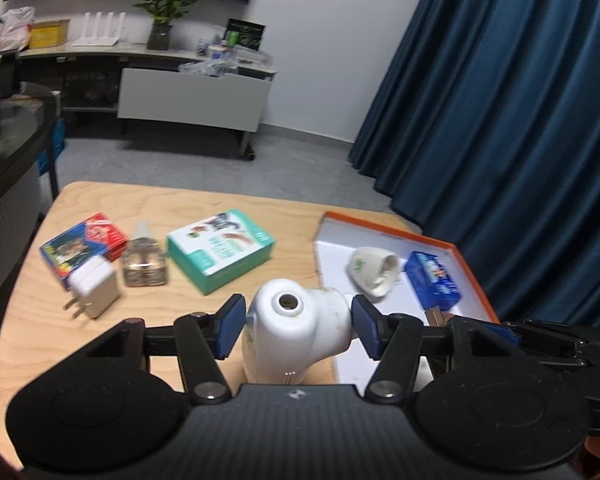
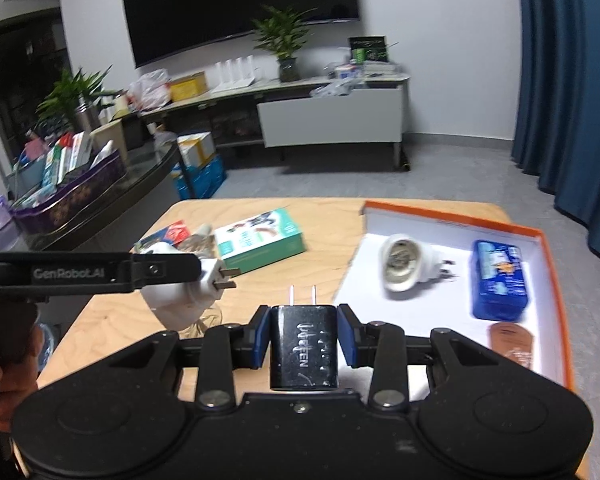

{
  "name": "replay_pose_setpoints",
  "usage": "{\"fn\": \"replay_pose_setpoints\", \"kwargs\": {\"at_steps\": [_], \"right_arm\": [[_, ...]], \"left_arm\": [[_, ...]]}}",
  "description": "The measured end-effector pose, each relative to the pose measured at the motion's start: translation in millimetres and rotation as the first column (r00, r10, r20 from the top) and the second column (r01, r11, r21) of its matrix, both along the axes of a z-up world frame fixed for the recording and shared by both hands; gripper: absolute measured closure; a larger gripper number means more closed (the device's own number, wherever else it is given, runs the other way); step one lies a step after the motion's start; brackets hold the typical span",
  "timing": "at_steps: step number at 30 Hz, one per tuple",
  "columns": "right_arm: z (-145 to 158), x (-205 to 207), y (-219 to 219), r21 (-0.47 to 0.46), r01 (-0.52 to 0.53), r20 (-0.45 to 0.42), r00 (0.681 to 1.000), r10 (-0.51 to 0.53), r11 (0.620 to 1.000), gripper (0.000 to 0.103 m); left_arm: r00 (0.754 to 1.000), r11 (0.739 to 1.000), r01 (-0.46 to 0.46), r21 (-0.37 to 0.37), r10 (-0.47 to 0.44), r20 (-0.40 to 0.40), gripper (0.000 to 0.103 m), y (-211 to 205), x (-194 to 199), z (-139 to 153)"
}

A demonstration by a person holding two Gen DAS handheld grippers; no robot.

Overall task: Organize rigid objects
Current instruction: 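Carry the diffuser and black charger over the white box lid, then hold the diffuser and black charger still above the lid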

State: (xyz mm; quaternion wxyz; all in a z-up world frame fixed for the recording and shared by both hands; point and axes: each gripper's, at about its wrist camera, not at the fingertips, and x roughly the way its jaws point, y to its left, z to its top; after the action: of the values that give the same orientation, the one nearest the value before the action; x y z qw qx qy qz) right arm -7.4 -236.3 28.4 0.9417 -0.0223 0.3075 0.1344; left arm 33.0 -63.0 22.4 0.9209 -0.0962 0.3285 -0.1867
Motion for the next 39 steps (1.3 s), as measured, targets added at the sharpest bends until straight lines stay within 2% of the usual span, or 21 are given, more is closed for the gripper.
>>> {"fn": "replay_pose_setpoints", "kwargs": {"at_steps": [13,22,39], "right_arm": [[18.1,-26.2,-65.3,-0.001,0.197,0.057,0.979,-0.196,0.980,0.059],[19.1,-39.8,-103.6,-0.003,0.318,0.056,0.947,-0.318,0.948,0.059],[15.8,-35.4,-109.1,0.005,0.327,0.052,0.944,-0.327,0.945,0.059]], "left_arm": [[0.989,0.990,0.137,0.020,-0.138,0.051,0.044,-74.7,-11.4,16.9],[0.983,0.985,0.168,0.049,-0.171,0.068,0.044,-104.8,-14.2,20.8],[0.982,0.984,0.158,0.086,-0.166,0.086,0.044,-113.1,-15.1,25.9]]}}
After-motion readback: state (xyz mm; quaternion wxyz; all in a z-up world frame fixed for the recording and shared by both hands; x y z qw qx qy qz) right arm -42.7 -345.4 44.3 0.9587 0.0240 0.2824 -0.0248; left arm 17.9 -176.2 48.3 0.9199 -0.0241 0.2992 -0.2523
